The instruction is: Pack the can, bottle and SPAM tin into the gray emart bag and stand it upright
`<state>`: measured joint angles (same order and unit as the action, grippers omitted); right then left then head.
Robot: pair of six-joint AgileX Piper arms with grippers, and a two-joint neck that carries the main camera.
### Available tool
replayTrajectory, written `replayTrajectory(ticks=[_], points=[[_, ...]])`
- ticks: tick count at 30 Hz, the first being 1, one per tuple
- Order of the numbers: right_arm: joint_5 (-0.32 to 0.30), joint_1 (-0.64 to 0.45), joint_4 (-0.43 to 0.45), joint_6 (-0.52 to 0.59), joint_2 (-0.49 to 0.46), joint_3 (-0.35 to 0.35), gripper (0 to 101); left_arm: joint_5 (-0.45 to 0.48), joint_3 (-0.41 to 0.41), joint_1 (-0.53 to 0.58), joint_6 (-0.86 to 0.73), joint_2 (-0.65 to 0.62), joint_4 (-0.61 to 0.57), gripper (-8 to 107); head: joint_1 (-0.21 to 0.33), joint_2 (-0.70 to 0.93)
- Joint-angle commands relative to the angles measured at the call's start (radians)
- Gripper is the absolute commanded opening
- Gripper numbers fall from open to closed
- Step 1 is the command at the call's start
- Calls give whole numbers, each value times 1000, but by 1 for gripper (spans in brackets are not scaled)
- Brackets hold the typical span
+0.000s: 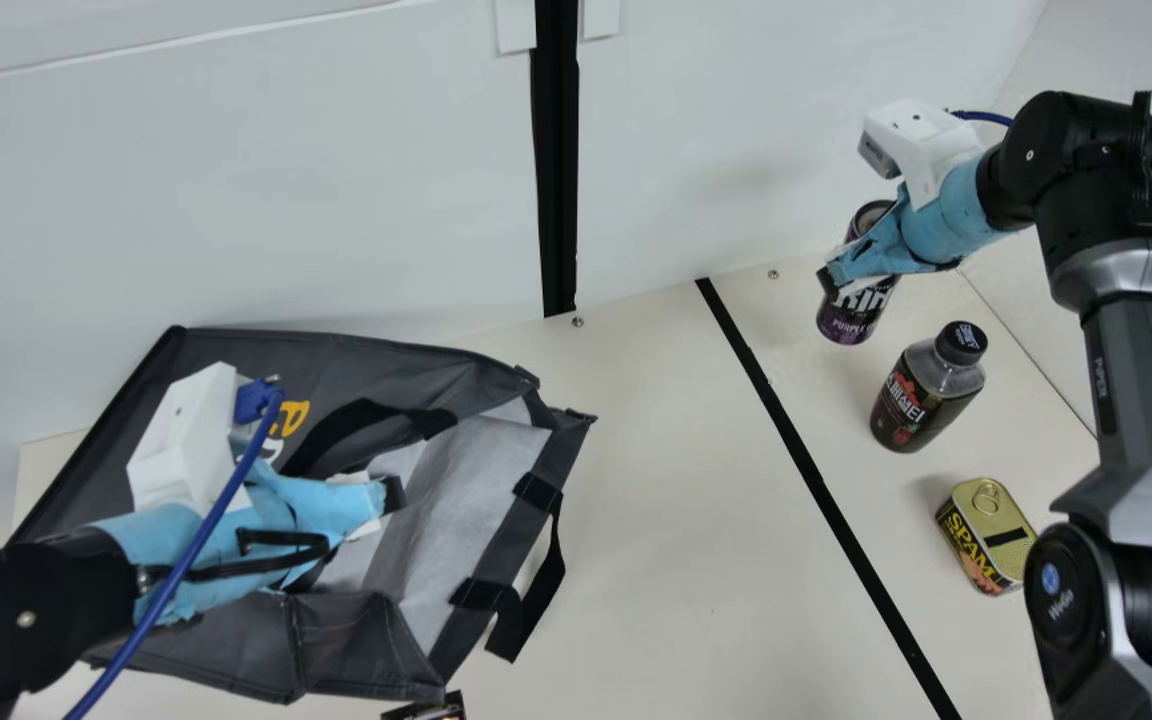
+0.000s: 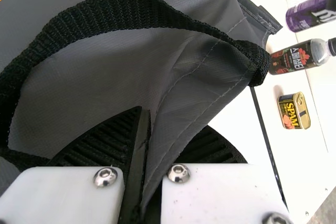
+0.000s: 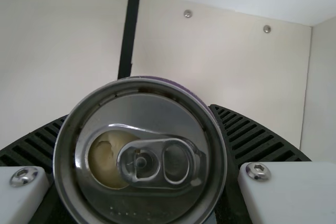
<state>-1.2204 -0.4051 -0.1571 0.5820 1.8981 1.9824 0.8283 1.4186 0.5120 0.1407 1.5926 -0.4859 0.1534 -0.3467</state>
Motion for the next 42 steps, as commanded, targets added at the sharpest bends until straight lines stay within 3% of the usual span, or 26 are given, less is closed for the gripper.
replayTrajectory(ticks=[1, 22, 42], points=[[0, 7, -3, 12, -36, -56, 0, 0, 0, 0, 0, 0, 0, -8, 21, -2], [0, 53, -86, 204, -339, -442, 0, 0, 0, 0, 0, 0, 0, -8, 21, -2], [0, 131, -185, 481, -526, -746, 0, 0, 0, 0, 0, 0, 0, -8, 21, -2]])
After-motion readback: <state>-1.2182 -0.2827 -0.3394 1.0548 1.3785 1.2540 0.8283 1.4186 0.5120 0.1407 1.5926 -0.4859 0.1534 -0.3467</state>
